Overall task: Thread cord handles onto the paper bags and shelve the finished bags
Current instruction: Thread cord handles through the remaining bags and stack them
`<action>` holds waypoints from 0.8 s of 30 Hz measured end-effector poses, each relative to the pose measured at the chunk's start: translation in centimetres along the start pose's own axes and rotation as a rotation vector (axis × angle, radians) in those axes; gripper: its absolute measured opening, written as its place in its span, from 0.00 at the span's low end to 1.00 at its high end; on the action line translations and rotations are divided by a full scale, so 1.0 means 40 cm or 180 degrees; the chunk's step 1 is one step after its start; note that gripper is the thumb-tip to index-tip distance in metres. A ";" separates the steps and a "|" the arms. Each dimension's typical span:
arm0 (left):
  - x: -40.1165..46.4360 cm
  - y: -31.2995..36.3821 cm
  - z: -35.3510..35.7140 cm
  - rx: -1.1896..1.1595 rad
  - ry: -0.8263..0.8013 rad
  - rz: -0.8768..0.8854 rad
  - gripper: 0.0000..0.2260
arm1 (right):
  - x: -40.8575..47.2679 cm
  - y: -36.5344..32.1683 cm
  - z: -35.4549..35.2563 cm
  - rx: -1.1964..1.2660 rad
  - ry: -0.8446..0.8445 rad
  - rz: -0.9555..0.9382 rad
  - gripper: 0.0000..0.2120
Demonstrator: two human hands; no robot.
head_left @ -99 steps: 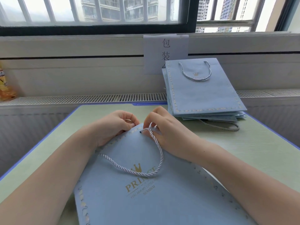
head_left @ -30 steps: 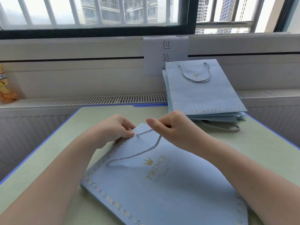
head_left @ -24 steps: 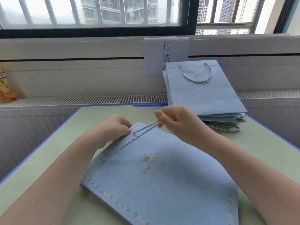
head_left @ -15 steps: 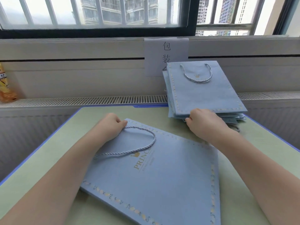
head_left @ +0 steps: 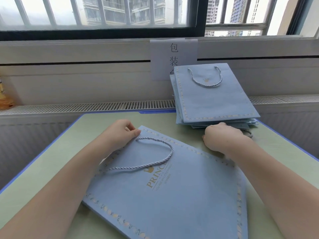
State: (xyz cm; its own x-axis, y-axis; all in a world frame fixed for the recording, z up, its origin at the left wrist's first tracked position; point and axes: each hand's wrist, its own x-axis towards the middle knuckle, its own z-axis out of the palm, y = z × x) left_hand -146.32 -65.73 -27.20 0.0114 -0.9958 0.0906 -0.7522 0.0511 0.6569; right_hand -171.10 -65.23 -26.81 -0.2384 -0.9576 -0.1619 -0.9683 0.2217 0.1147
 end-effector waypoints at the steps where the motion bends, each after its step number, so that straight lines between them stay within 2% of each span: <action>1: -0.002 0.002 0.001 0.0002 -0.0022 0.0024 0.09 | 0.000 0.003 0.001 -0.0048 -0.0021 -0.0026 0.11; 7: -0.006 0.008 0.003 0.0082 -0.0158 0.0104 0.07 | -0.017 0.017 -0.013 -0.0118 0.0254 -0.0129 0.01; 12: -0.001 0.005 -0.022 -0.0929 -0.0127 -0.0022 0.07 | -0.031 0.007 -0.022 -0.0145 0.0245 -0.0422 0.06; 17: 0.005 0.012 -0.047 -0.0986 0.0595 0.0103 0.11 | -0.039 -0.021 -0.035 0.0604 0.0246 -0.1042 0.17; 19: 0.008 0.012 -0.047 -0.0888 0.0913 0.0288 0.11 | -0.058 -0.027 -0.058 0.1177 0.0551 -0.1314 0.16; 21: 0.006 0.014 -0.049 -0.0714 0.1191 0.0395 0.09 | -0.079 -0.029 -0.080 0.2403 0.0658 -0.1595 0.13; 22: 0.003 0.016 -0.049 -0.0717 0.1302 0.0418 0.08 | -0.087 -0.029 -0.089 0.3121 0.0535 -0.1732 0.10; 24: -0.004 0.023 -0.047 -0.0839 0.1456 0.0487 0.10 | -0.100 -0.019 -0.111 0.4343 -0.0072 -0.2129 0.06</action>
State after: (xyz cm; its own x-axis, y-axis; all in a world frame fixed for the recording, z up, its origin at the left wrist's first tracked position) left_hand -145.77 -65.38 -25.23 0.2444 -0.8440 0.4775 -0.5780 0.2686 0.7706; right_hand -169.08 -62.37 -21.89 0.2700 -0.9479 0.1691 -0.2180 -0.2313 -0.9481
